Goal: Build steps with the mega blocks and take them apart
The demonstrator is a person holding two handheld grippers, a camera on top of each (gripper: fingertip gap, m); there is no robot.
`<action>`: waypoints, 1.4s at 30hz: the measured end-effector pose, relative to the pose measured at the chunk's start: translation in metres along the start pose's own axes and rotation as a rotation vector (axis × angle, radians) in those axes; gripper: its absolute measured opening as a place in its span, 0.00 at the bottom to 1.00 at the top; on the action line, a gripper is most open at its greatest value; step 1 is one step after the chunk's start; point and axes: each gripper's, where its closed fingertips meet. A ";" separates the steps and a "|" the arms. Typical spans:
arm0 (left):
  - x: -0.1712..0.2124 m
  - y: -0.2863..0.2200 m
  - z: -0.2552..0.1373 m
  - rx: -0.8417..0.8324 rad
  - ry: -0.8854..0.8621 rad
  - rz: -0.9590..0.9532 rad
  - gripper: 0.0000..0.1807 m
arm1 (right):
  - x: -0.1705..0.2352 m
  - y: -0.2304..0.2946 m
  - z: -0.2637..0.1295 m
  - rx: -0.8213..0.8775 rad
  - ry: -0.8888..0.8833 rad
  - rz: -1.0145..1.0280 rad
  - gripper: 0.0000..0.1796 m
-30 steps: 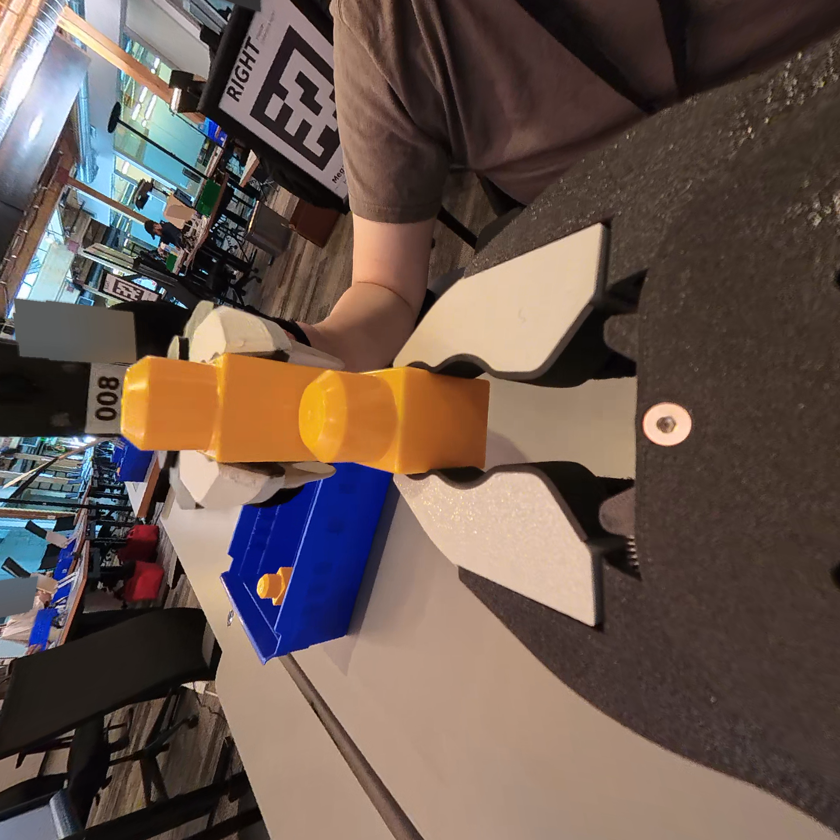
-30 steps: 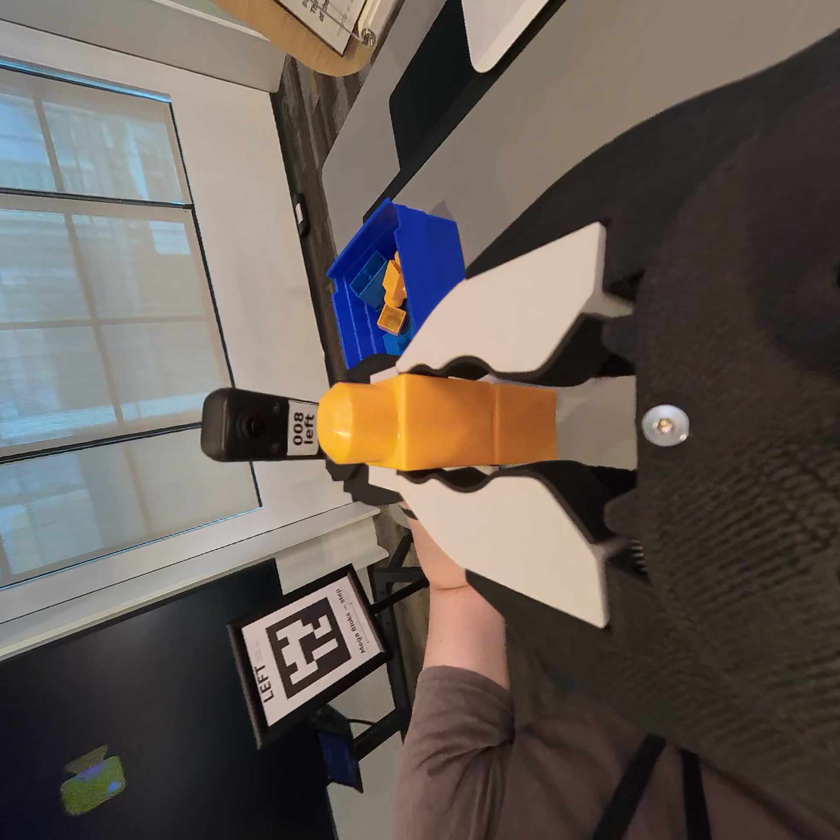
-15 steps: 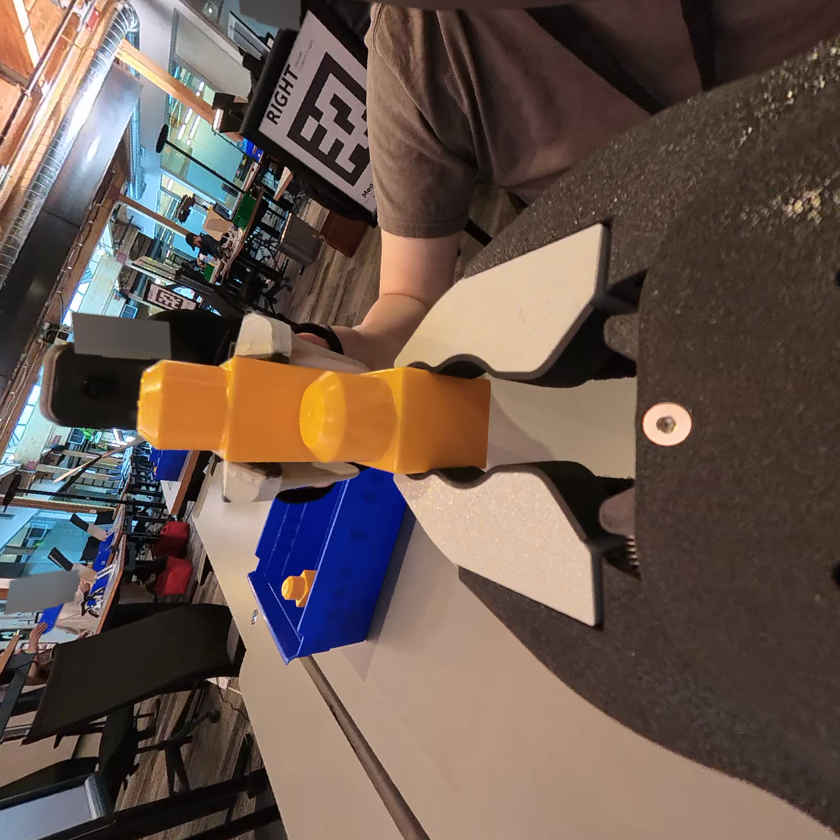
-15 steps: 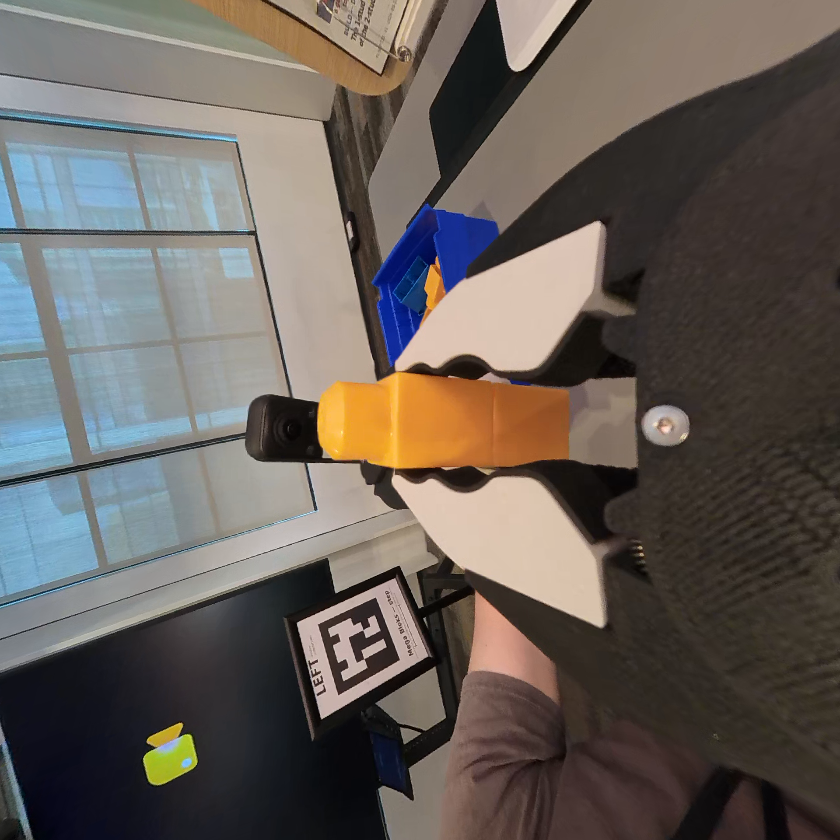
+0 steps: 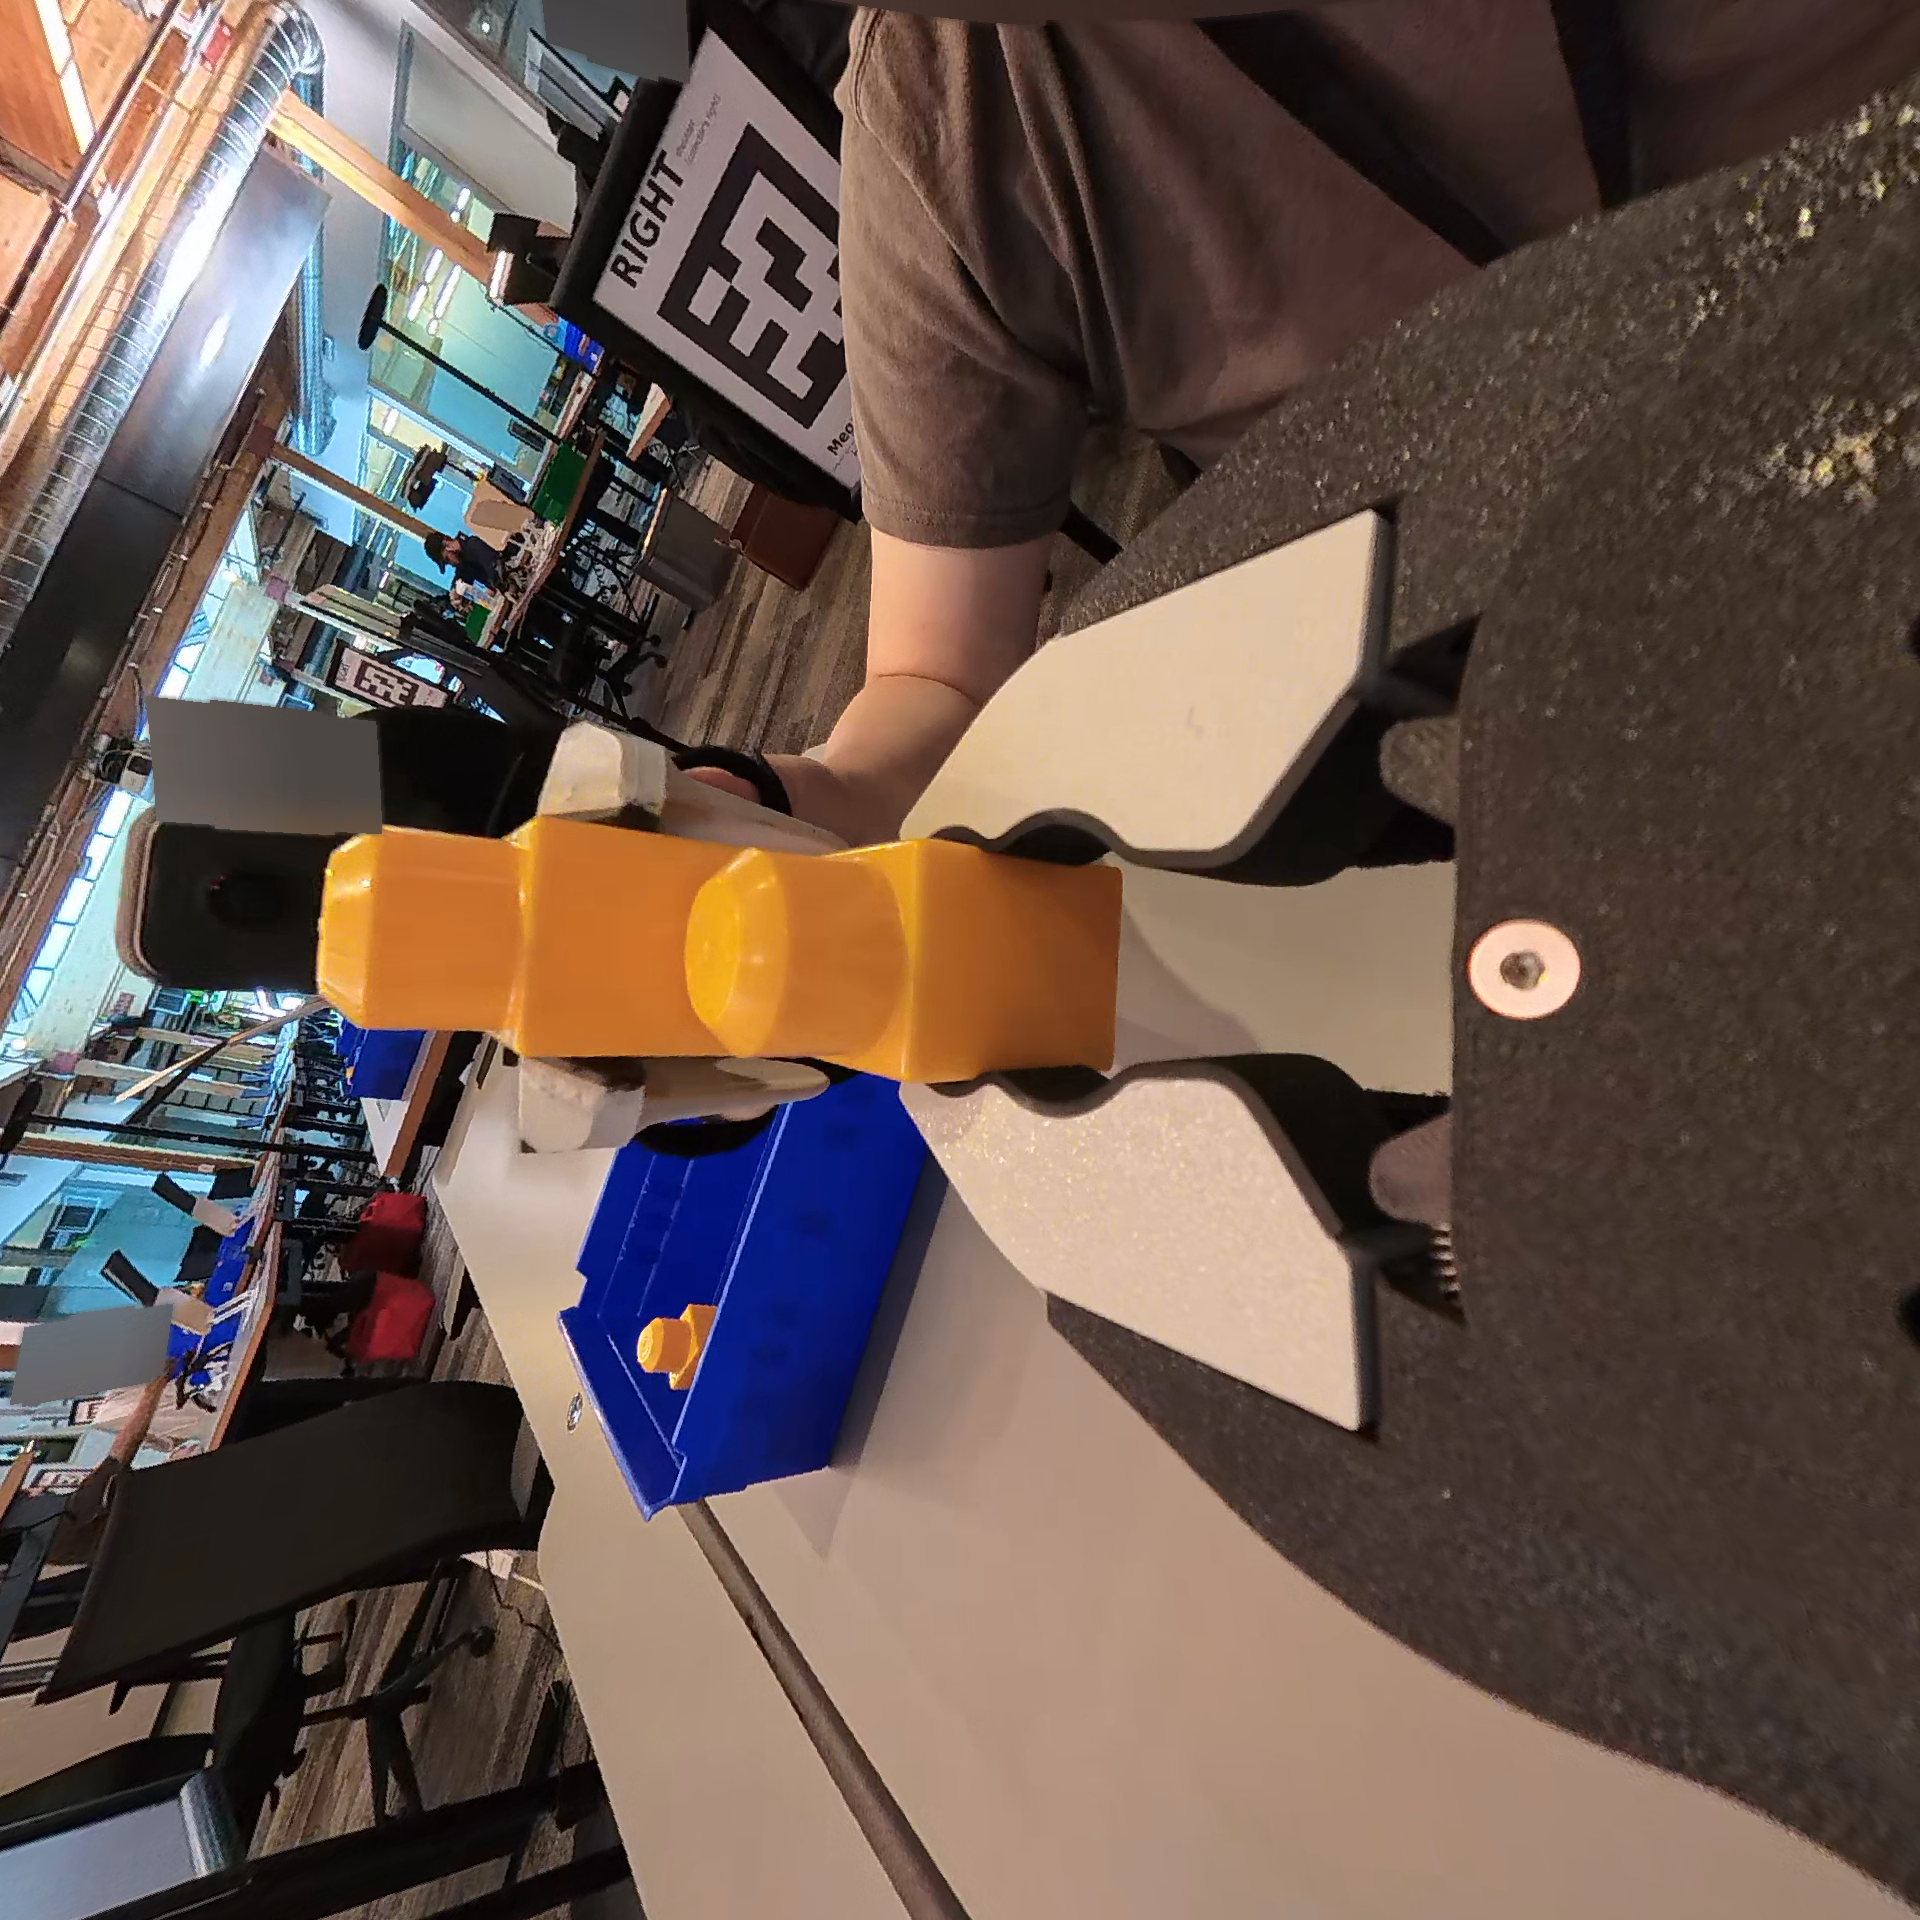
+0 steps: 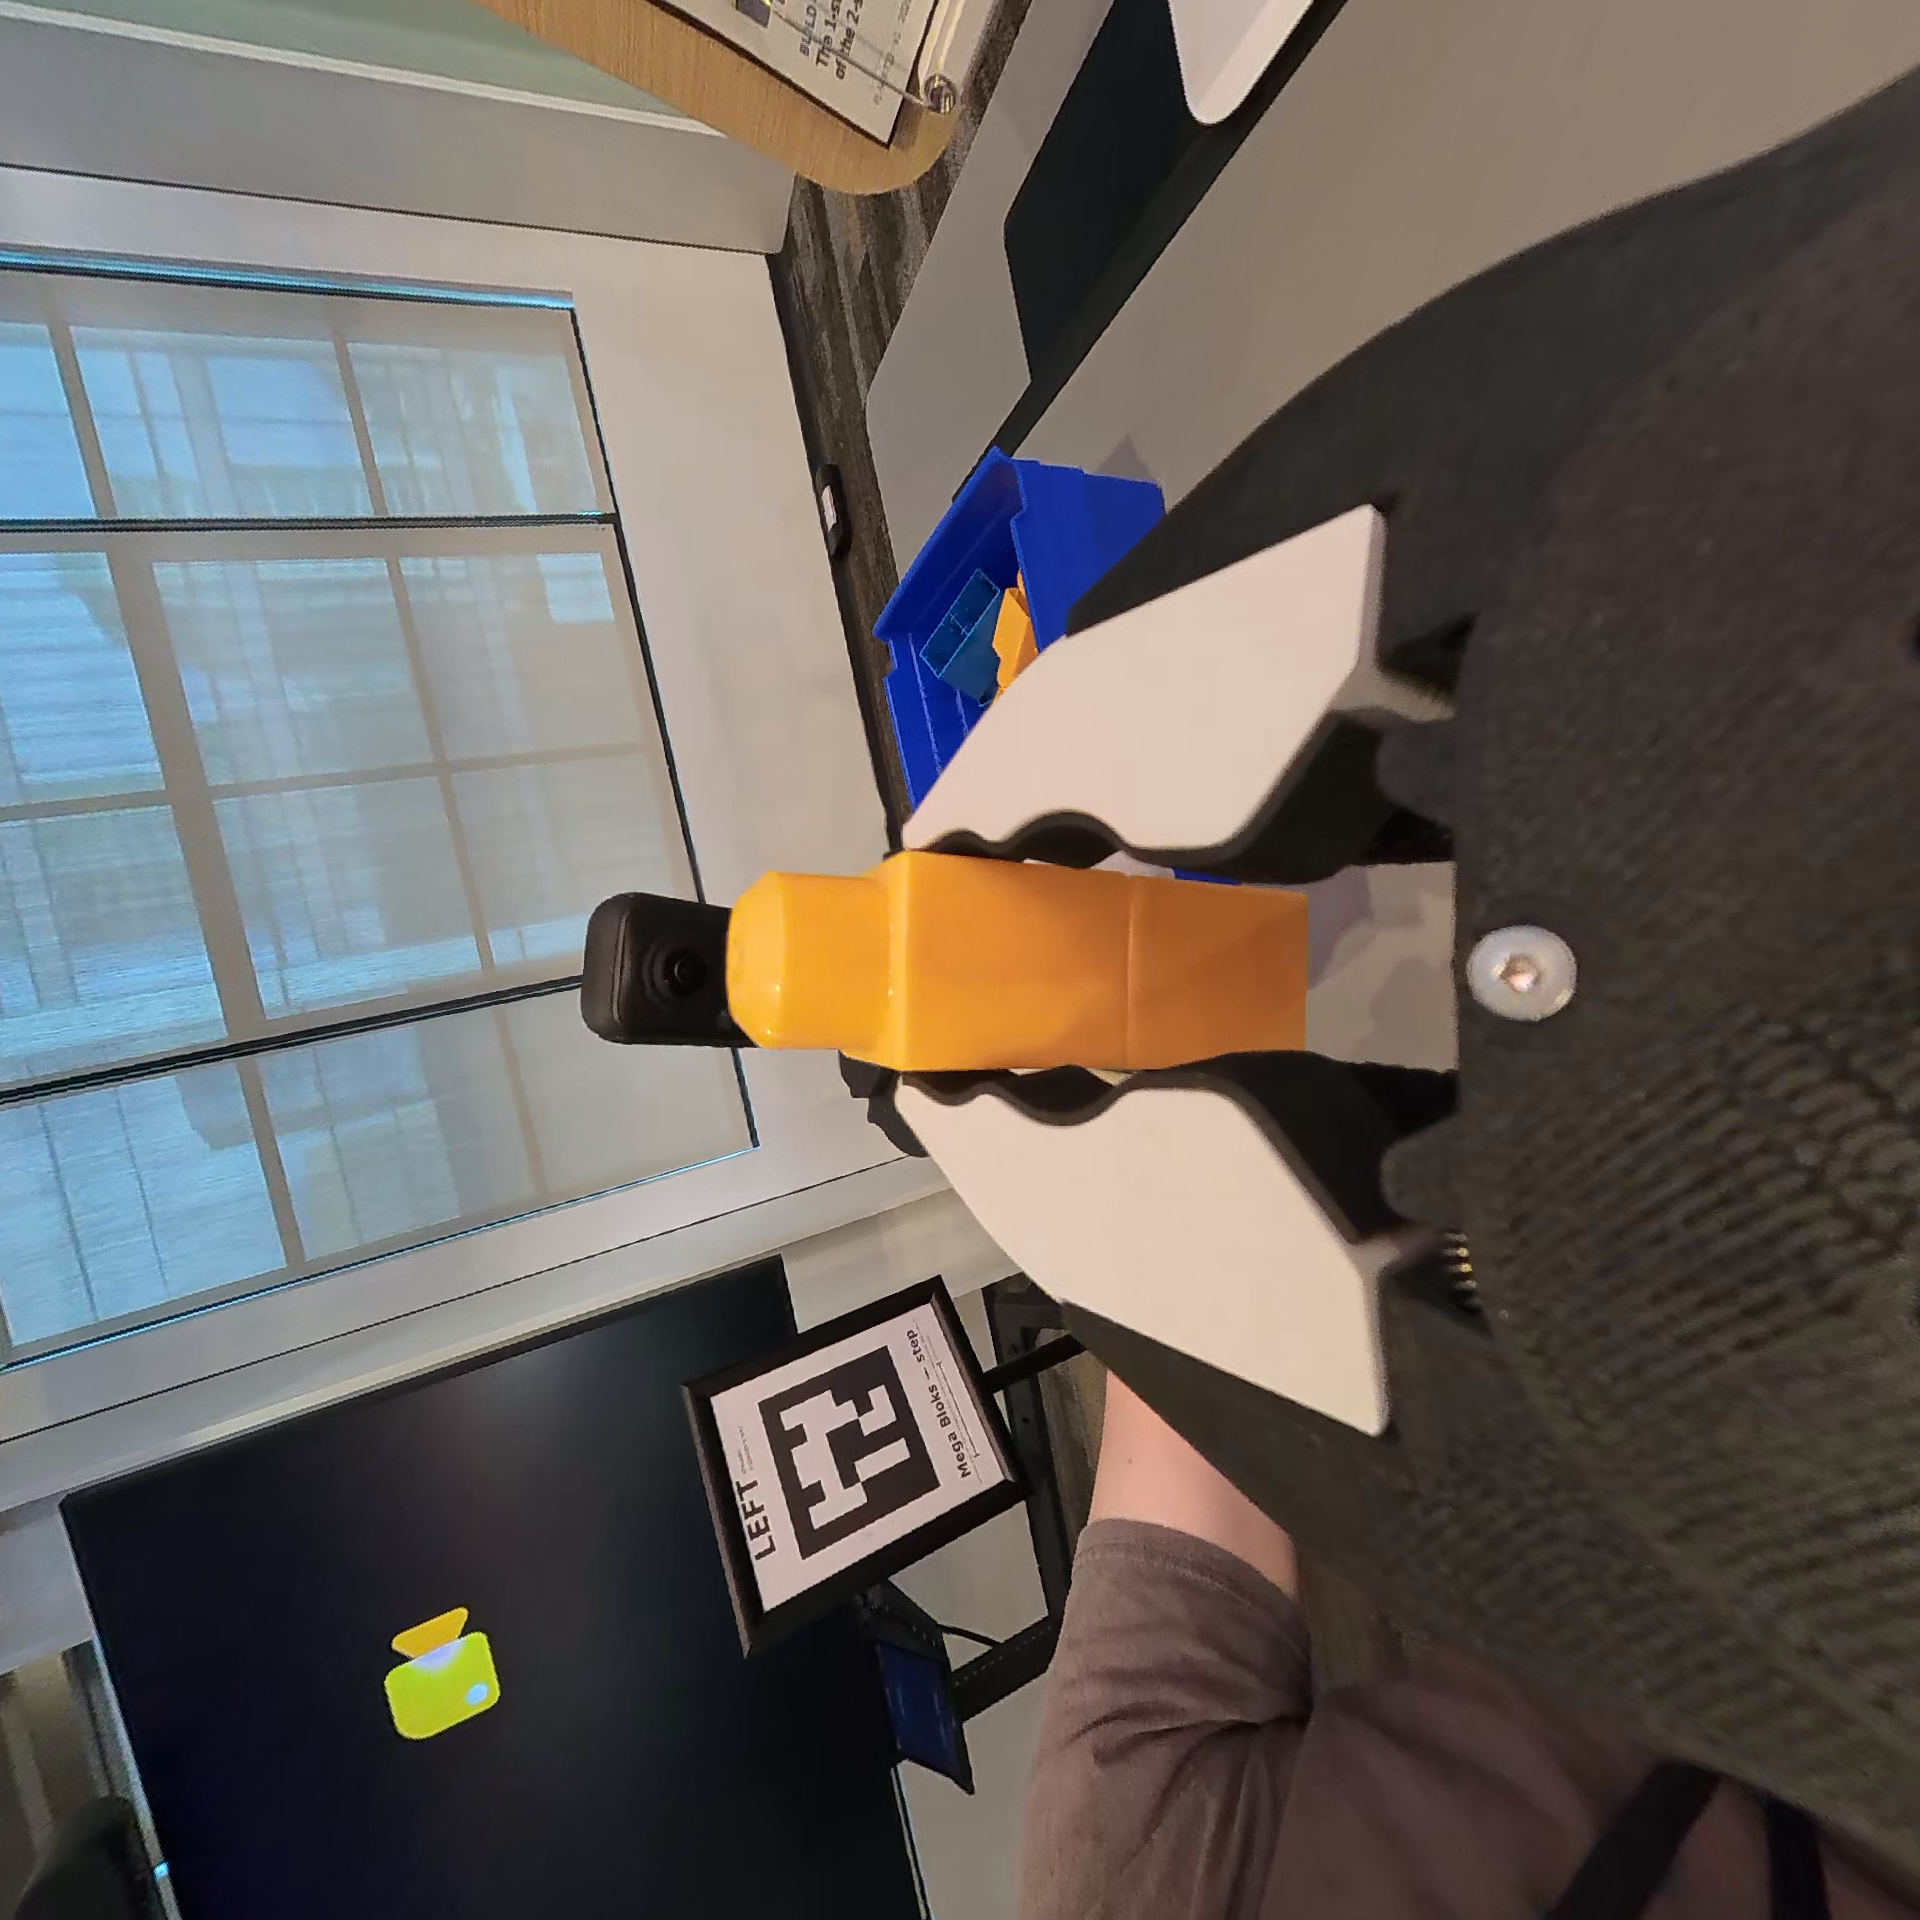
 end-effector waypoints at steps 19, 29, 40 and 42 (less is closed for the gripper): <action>0.015 0.001 0.002 0.084 0.104 -0.236 0.20 | -0.017 -0.020 -0.041 -0.030 0.169 0.154 0.27; 0.053 0.012 0.011 -0.096 0.342 -0.058 0.20 | 0.049 0.007 -0.046 -0.166 0.612 0.053 0.30; 0.054 0.008 0.015 -0.038 0.339 -0.194 0.20 | 0.065 0.018 -0.044 -0.257 0.648 0.228 0.21; 0.056 0.009 0.015 -0.040 0.345 -0.200 0.20 | 0.066 0.018 -0.045 -0.258 0.648 0.241 0.21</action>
Point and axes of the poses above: each gripper's, where its closed fingertips meet, z out along the fingers, x out of its underside, y = z × x across the jaws, and after that the axes turned 13 degrees about -z, right-handed
